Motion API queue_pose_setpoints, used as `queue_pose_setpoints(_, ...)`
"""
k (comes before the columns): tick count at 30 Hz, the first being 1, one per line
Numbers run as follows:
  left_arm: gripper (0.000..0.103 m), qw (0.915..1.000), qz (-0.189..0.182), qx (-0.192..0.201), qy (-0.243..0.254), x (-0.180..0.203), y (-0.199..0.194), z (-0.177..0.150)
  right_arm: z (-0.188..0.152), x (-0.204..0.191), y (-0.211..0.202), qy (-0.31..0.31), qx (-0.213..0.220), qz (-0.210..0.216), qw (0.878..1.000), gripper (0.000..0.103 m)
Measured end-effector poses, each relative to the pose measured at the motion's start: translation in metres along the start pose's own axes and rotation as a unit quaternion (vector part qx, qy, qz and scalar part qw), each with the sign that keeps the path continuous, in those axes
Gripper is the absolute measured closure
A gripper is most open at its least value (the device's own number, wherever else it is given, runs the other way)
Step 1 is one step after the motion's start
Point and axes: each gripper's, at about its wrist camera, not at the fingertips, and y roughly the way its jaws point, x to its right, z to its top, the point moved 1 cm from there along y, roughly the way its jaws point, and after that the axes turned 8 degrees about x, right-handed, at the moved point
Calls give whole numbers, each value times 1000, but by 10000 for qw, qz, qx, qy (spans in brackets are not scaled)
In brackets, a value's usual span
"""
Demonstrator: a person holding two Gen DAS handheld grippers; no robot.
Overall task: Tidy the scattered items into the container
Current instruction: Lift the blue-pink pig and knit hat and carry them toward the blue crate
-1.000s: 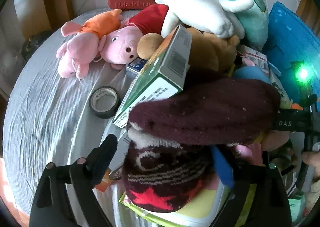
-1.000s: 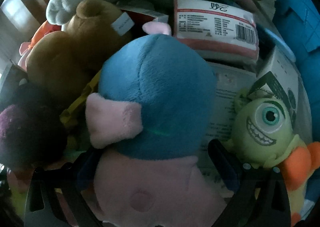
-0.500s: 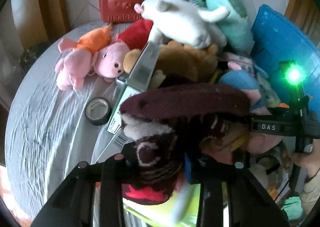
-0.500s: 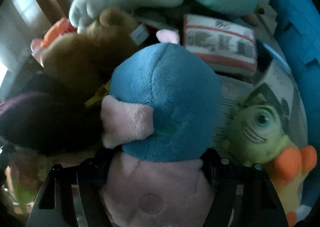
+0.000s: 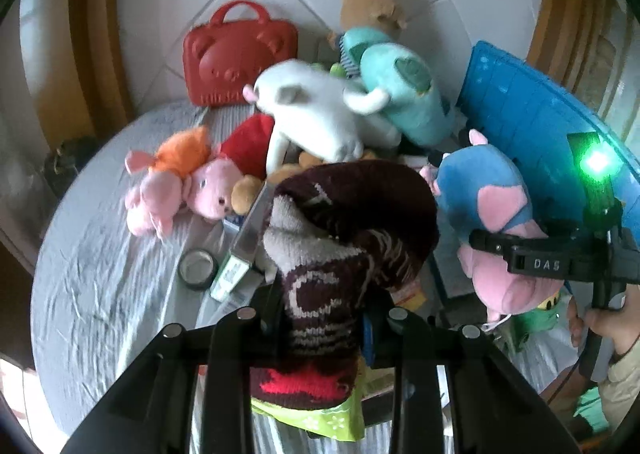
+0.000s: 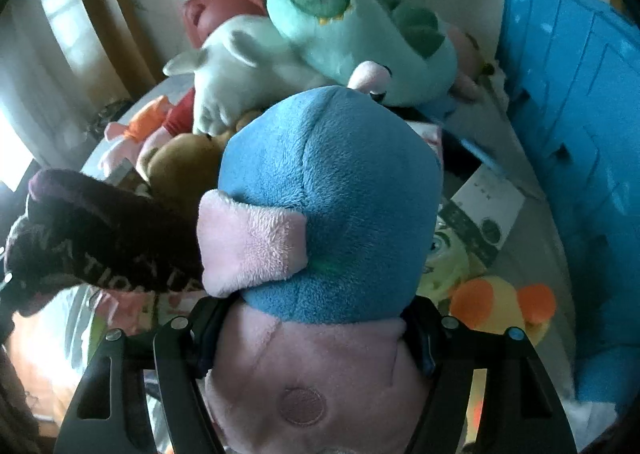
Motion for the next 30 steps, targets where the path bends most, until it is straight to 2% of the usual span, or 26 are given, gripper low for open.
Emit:
queue_pose_setpoints(8, 75, 9990, 32, 419, 141, 9, -28, 26, 22, -8, -49, -195, 501, 50, 9985, 31)
queue_pose_setpoints(15, 75, 9976, 44, 655, 204, 9, -45, 40, 37, -12, -89, -258, 892, -105, 9956, 31)
queue_pose_setpoints(21, 75, 9967, -137, 738, 293, 14, -51, 44, 34, -12, -119, -227, 1067, -349, 9934, 31)
queue_pose_setpoints(22, 80, 9965, -183, 750, 324, 15, -52, 45, 33, -12, -123, -206, 1091, -387, 9931, 31)
queue_pose_setpoints(30, 81, 9929, -508, 873, 621, 33, -59, 57, 25, -8, -146, -34, 1194, -658, 9906, 31)
